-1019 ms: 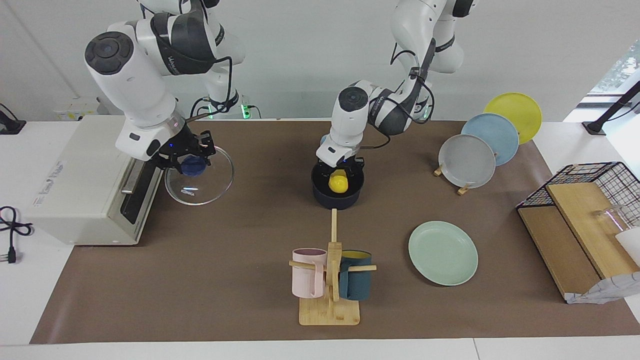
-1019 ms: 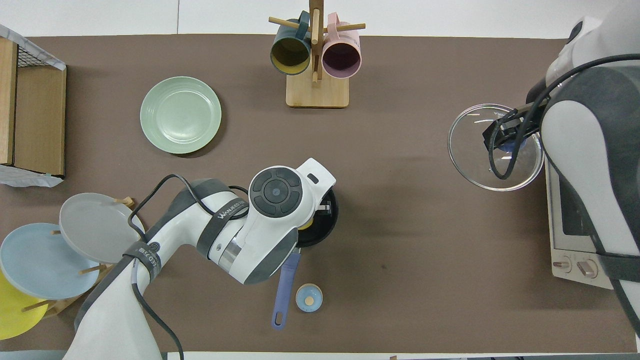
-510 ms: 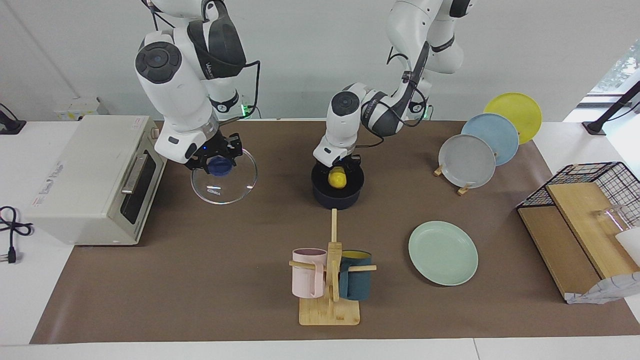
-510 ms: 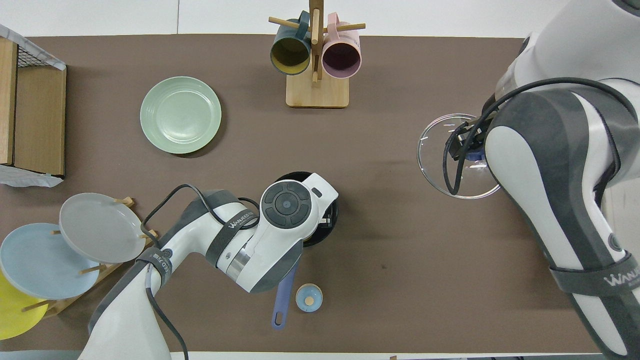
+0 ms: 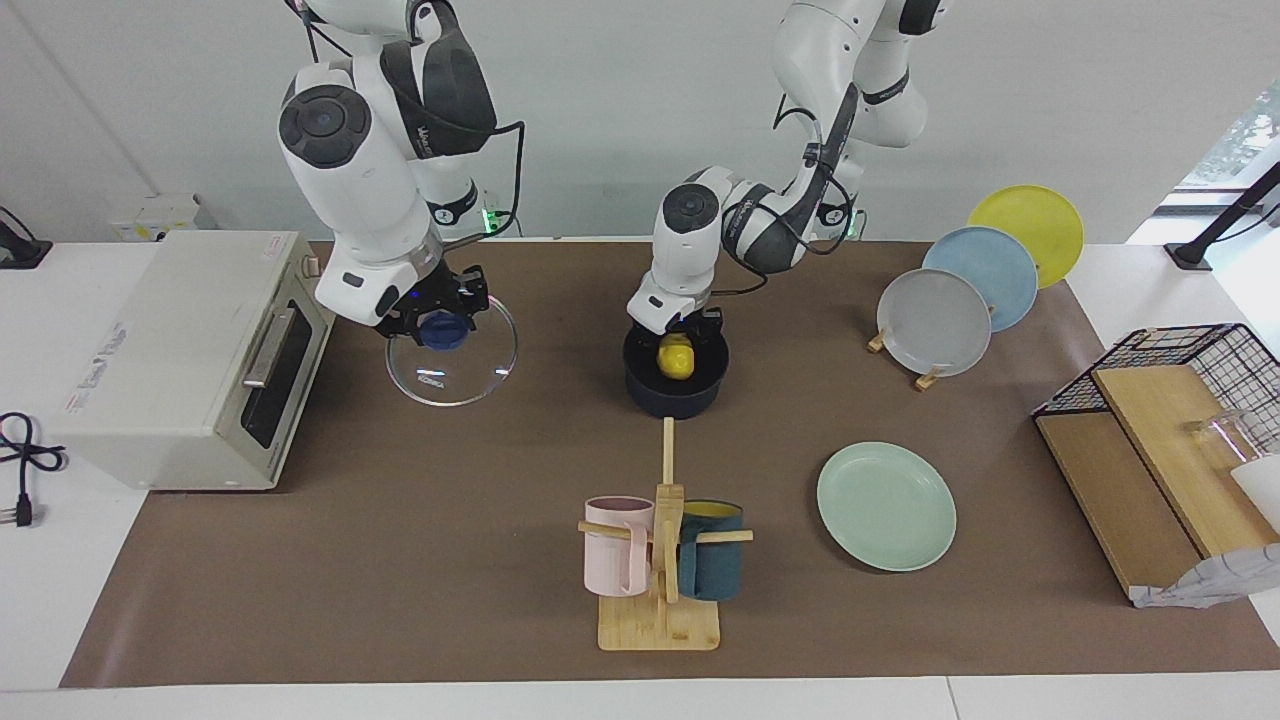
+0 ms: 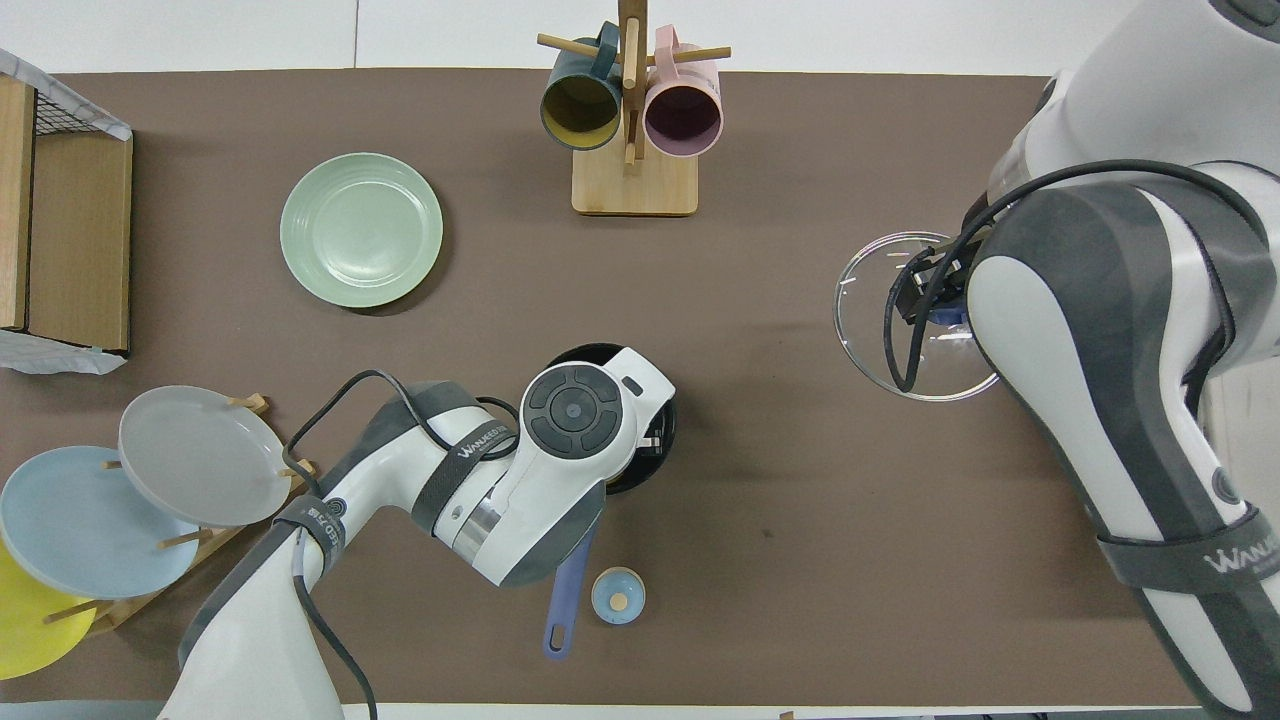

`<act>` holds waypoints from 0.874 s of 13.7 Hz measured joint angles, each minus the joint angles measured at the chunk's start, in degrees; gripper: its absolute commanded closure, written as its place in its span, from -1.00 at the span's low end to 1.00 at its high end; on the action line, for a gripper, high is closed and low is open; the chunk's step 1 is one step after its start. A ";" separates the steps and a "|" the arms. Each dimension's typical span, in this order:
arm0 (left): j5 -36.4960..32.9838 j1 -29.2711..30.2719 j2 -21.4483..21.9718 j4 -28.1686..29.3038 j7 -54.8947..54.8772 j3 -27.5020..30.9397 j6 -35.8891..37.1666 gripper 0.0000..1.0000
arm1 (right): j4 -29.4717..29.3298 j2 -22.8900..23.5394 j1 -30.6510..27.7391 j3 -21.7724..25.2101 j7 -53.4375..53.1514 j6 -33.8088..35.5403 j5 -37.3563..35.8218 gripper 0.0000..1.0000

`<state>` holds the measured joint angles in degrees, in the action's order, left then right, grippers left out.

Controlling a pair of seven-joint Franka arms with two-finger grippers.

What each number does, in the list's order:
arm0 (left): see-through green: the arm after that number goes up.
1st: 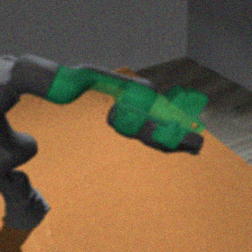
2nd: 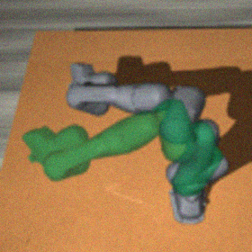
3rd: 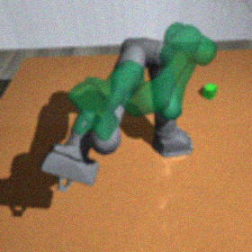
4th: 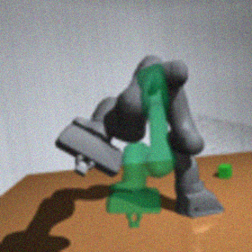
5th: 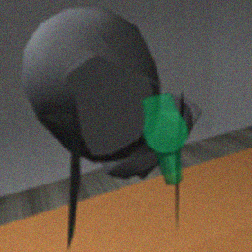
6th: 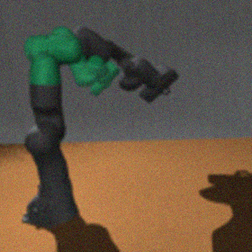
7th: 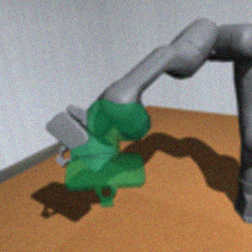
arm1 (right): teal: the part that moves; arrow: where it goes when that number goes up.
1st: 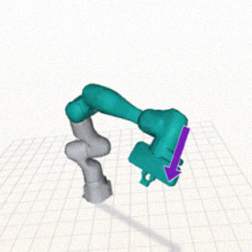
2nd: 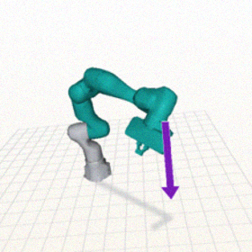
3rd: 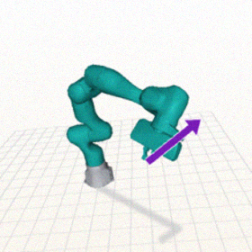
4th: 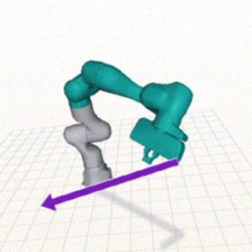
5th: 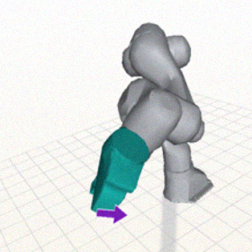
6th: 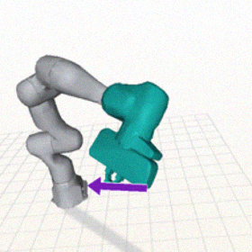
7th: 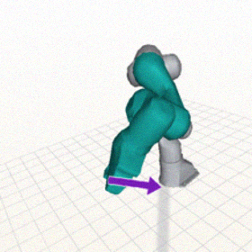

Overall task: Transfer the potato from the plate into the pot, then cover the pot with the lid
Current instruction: 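Lower the potato into the black pot and open the left gripper, then withdraw the left gripper while the right gripper carries the lid over the pot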

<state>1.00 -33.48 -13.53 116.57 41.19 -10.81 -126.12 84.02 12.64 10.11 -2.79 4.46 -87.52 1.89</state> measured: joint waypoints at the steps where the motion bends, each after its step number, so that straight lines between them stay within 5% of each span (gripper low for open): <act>1: 0.00 0.10 0.26 -0.36 0.00 0.27 0.59 -1.00 | 0.34 -0.17 0.26 -0.01 -0.17 -0.62 0.00 1.00; 8: -0.01 11.04 5.33 -19.76 -5.92 1.44 20.52 -1.00 | 2.48 -0.96 2.04 -0.17 -2.68 -3.41 0.02 1.00; 12: -0.01 24.12 9.26 -23.12 -23.21 2.16 24.31 -1.00 | 4.25 -1.13 7.68 -0.41 -11.56 -8.99 0.47 1.00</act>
<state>0.99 -9.36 -4.27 93.45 17.98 -8.65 -101.82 88.27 11.51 17.79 -3.20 -7.10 -96.51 2.36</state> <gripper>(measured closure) 0.000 0.344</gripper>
